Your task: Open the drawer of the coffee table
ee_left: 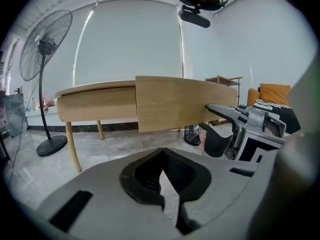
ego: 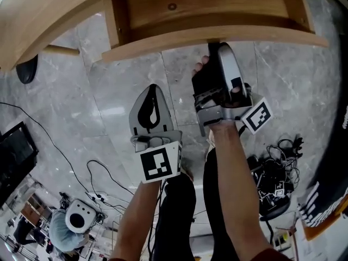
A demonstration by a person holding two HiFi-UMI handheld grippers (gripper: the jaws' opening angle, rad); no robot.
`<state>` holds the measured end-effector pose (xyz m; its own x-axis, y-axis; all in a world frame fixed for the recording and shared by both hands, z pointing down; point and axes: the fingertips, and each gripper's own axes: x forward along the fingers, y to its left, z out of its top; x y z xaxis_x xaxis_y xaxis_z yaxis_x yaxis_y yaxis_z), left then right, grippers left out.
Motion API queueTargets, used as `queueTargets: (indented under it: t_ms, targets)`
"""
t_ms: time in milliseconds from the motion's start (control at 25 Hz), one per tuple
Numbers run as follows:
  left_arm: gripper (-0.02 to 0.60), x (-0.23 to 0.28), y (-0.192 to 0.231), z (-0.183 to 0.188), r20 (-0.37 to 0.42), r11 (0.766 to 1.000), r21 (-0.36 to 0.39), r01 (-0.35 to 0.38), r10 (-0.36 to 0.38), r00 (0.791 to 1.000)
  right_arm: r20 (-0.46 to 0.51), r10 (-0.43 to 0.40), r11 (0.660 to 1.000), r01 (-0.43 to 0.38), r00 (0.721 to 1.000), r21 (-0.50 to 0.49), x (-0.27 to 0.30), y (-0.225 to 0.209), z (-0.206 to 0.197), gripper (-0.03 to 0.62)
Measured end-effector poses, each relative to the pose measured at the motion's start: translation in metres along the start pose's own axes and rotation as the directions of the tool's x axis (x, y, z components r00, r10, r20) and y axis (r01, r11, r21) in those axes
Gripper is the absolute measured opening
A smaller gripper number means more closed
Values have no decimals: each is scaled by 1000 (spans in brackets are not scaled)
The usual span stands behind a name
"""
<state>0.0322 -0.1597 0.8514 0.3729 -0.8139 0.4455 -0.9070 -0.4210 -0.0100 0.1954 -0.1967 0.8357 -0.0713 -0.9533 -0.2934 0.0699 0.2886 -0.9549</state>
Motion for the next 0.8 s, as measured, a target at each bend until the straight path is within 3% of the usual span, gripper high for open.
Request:
queueTargets:
  t_ms: [800]
  targets:
    - [6,-23,2,-22,11,999,7,40,-40,999,44,33,999,-34,998,17,-45,-12,-10,206]
